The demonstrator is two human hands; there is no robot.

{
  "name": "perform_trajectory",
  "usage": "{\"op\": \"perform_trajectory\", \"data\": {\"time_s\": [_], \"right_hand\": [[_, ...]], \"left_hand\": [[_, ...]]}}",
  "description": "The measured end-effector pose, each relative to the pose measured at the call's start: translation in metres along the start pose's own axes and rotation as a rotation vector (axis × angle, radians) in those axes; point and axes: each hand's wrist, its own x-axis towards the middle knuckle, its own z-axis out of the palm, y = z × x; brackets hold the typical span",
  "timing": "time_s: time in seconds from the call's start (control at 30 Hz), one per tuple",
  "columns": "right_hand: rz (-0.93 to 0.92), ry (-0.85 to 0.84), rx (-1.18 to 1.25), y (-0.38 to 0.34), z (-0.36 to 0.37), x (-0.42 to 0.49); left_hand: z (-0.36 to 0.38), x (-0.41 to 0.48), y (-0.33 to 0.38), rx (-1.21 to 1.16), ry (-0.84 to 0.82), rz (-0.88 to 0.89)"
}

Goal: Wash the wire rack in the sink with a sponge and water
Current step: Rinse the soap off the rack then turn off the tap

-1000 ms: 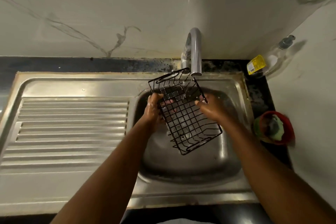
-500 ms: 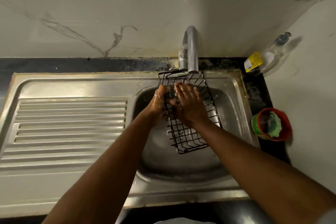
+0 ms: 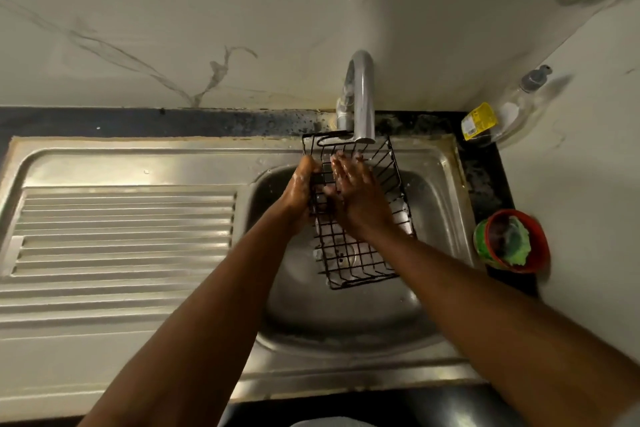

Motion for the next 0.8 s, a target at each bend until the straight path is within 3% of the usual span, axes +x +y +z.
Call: {"op": "perform_trajectory", "data": {"time_s": [0.1,0.23,0.3,0.4,0.47,0.53,0.57,0.63,0.7,0.8], "right_hand": [[0.269,0.042,0.085,-0.028,0.014,-0.01],[0.014,-0.118,0.282,-0.043,0.002,-0.05],[-0.04,-0.119,0.286,-0.033,-0.014,-0.057],[-0.035,0.087,0.25,-0.021,-0.035,-0.038],[-0.022,0.349,0.111,-0.012,-0.048,-0.024],[0.18,0.478,0.016,0.004,-0.058,-0.018],[0.328,0.426,0.054,0.013,-0.056,-0.017],[0.602,0.143,0.461,0.019,-0.048,-0.014],[0.735,-0.079,0.915,0.02,-0.032,-0.016],[0.831,-0.046,1.133,0.013,-0.023,-0.022]], "left_hand": [[0.002,0.0,0.007,0.107,0.014,0.01],[-0.018,0.0,0.013,0.114,0.054,0.019],[-0.023,0.0,0.014,0.069,0.038,0.007],[-0.017,-0.003,0.011,0.014,0.027,-0.027],[-0.015,-0.002,0.01,-0.009,0.0,-0.034],[-0.016,-0.004,0.014,-0.011,-0.009,-0.034],[-0.017,-0.005,0.017,0.004,-0.021,-0.028],[-0.019,-0.005,0.023,0.073,-0.052,-0.003],[-0.02,-0.004,0.029,0.158,-0.086,0.029],[-0.028,-0.006,0.034,0.268,-0.154,0.072]]}}
